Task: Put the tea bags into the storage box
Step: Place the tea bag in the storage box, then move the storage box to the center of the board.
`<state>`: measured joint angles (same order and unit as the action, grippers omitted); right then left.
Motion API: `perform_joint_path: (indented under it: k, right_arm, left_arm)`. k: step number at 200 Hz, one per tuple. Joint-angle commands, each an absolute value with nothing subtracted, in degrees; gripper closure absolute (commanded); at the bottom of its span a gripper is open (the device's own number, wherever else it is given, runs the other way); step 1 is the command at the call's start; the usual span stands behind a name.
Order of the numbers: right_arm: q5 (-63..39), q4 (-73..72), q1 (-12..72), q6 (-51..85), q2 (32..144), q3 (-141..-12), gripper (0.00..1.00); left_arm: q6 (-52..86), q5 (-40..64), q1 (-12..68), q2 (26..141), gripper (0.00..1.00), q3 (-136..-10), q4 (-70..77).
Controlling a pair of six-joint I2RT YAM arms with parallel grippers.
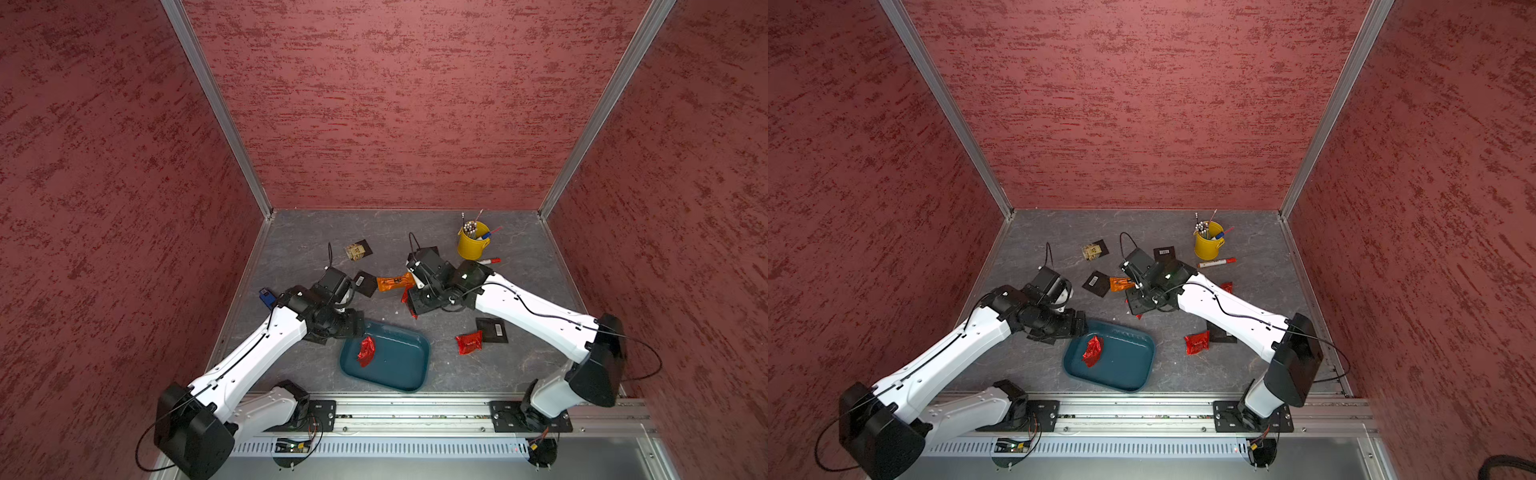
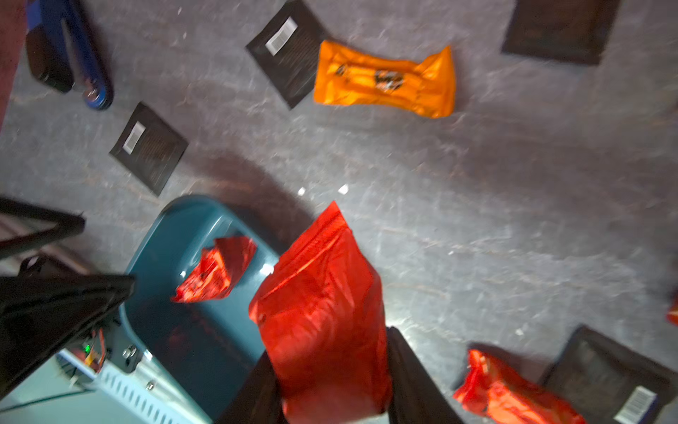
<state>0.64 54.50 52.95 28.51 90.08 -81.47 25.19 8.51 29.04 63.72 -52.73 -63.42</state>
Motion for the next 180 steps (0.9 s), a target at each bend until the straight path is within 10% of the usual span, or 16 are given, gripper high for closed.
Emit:
perform_joint_path:
  k: [1, 106, 180]
  right_arm:
    - [-0.1, 55.5, 55.8, 34.6, 89.7, -78.6, 0.57]
    - [-1.9, 54.1, 64.5, 38.7, 96.6, -76.8, 0.49]
    - [3.4, 58.3, 64.6, 36.1, 96.4, -81.2, 0.17]
  left_arm:
    - [23.5, 9.6, 28.0, 64.0, 0.09, -53.7, -63.6]
    - [22.4, 12.0, 24.1, 64.4, 0.07, -53.4, -61.9]
    - [21.8, 12.7, 23.2, 65.6, 0.06, -54.2, -61.5]
